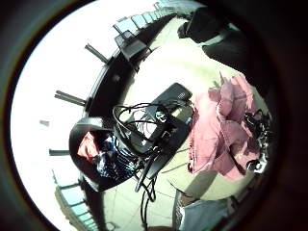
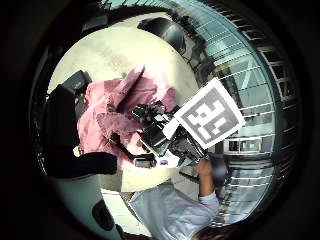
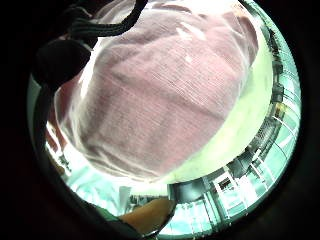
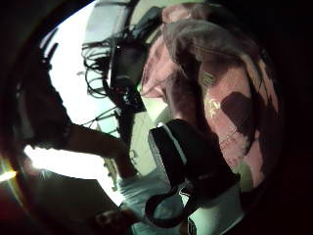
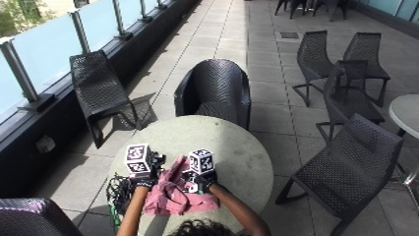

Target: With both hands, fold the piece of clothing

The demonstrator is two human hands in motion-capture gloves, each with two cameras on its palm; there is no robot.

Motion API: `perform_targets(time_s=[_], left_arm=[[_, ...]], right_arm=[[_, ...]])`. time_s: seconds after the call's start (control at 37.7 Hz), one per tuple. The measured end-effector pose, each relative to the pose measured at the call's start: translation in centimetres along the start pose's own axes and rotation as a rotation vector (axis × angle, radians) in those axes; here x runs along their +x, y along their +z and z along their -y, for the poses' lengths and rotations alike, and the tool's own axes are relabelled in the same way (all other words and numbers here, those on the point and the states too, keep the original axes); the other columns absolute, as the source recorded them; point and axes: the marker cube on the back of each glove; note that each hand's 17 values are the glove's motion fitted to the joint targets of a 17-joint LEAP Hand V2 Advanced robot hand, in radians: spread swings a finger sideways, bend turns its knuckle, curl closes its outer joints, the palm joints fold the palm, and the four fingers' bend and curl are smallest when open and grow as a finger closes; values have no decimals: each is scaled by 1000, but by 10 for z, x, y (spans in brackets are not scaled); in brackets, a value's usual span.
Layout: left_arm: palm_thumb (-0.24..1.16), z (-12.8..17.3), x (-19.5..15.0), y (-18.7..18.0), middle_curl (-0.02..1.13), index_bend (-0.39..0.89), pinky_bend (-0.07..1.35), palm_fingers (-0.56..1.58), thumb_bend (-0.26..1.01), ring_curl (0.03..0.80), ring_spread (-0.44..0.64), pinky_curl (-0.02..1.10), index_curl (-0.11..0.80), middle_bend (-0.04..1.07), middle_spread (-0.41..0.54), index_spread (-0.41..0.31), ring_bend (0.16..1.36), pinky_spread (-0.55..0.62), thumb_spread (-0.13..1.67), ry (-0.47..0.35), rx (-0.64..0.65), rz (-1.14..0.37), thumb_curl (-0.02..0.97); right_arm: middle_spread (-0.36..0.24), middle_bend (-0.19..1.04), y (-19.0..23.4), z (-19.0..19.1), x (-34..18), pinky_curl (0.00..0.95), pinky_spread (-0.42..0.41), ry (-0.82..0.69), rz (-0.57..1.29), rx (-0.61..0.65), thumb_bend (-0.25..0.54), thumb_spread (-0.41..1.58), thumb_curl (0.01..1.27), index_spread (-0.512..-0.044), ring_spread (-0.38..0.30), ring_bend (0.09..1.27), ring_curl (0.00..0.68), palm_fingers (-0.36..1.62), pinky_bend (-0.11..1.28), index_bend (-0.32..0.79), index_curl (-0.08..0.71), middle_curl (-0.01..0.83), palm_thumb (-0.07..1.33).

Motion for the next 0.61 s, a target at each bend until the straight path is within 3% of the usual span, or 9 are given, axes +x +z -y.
perform_targets(time_s=[0.03,0.08,0.19,0.27,0.35,0.42,0.61], left_arm=[[585,0,1,0,356,115,385,344,172,329,212,404,287,186,-8,-83,610,375,1572,4,2,1,311],[584,-1,3,0,355,118,387,342,172,328,211,403,286,183,-8,-83,613,375,1572,8,8,6,314],[561,-2,12,3,357,115,393,338,157,326,209,402,280,186,-8,-83,613,378,1559,27,-1,23,314],[550,-1,20,7,359,112,398,334,148,324,209,401,275,188,-9,-82,614,379,1548,46,-16,40,319],[543,-1,30,8,359,115,401,333,141,323,213,400,272,186,-9,-82,617,376,1541,67,-29,57,322],[527,-1,37,5,360,115,406,322,130,322,218,399,270,185,-9,-80,617,377,1533,80,-22,62,321],[518,-1,33,3,361,114,409,312,119,319,221,398,265,186,-9,-72,622,376,1526,80,-9,59,325]], right_arm=[[-98,243,-1,-2,1,520,-113,-6,-35,-22,-103,1000,441,-308,-106,698,512,331,828,106,320,478,561],[-79,208,-4,-1,13,493,-43,31,-135,-38,-83,1041,415,-321,-55,587,465,237,808,146,315,452,510],[-53,201,-3,12,70,427,68,128,-278,44,-40,1112,381,-340,16,450,372,213,738,173,309,428,473],[-51,220,-16,-2,112,382,128,252,-320,135,-1,1181,371,-347,44,405,331,216,645,184,314,423,505],[-52,227,-36,-25,148,357,166,387,-331,267,2,1234,359,-355,66,380,312,226,590,179,319,420,519],[-51,227,-48,-43,161,341,191,430,-282,349,1,1274,348,-361,81,362,303,230,553,174,324,416,529],[-50,226,-49,-49,159,321,225,420,-243,391,-3,1335,328,-369,110,307,289,215,482,175,334,409,544]])
